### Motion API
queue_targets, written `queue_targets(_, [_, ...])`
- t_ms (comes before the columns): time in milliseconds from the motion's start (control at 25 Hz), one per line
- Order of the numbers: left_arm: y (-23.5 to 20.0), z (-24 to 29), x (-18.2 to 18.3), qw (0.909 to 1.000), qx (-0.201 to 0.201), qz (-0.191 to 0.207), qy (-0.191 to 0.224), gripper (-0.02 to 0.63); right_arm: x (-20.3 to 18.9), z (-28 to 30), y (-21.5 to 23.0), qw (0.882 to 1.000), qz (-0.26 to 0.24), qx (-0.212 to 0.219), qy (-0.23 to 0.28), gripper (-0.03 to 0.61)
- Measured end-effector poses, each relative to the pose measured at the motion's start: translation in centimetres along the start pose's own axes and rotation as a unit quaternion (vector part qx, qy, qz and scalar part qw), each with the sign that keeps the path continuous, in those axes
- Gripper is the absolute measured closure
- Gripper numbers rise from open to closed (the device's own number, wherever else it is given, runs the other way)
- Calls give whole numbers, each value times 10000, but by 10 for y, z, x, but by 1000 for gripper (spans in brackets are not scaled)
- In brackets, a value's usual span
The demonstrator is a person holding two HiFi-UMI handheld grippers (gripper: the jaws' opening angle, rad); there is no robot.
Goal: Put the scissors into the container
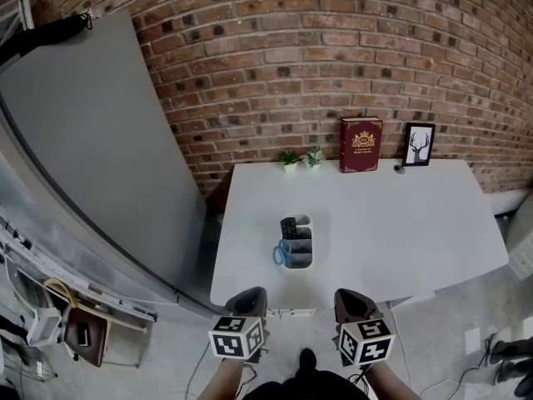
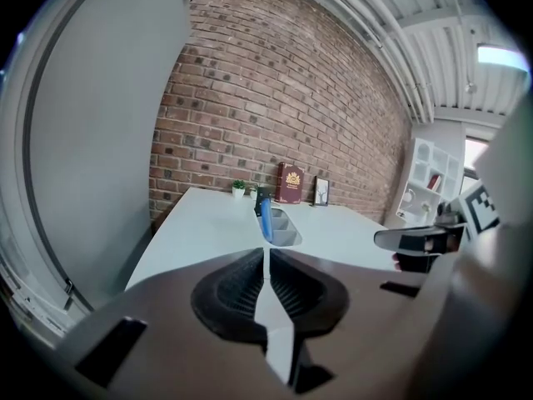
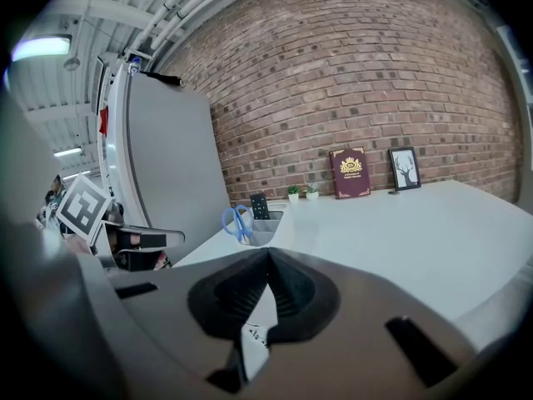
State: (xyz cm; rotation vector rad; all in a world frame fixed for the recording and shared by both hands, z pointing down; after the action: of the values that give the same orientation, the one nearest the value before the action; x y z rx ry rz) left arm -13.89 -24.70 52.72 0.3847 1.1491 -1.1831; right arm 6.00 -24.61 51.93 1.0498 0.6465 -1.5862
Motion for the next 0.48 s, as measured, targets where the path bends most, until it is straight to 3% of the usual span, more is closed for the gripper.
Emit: queue_targets(480, [11,2,3,9983,2,558,-142,586,-3,-2,-1,10000,-25,31,-9,578])
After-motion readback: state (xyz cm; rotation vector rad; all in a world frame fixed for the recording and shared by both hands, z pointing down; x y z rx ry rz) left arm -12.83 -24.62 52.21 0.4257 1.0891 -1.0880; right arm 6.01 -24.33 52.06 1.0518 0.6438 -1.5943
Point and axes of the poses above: the fingertips, and each gripper's own axes: z forward along the fingers, y to its right, x out of its top, the point moved 2 cm from there along -z, backward along the fingers, and after that the axes turned 10 degrees about -x, right-handed, at the moved point
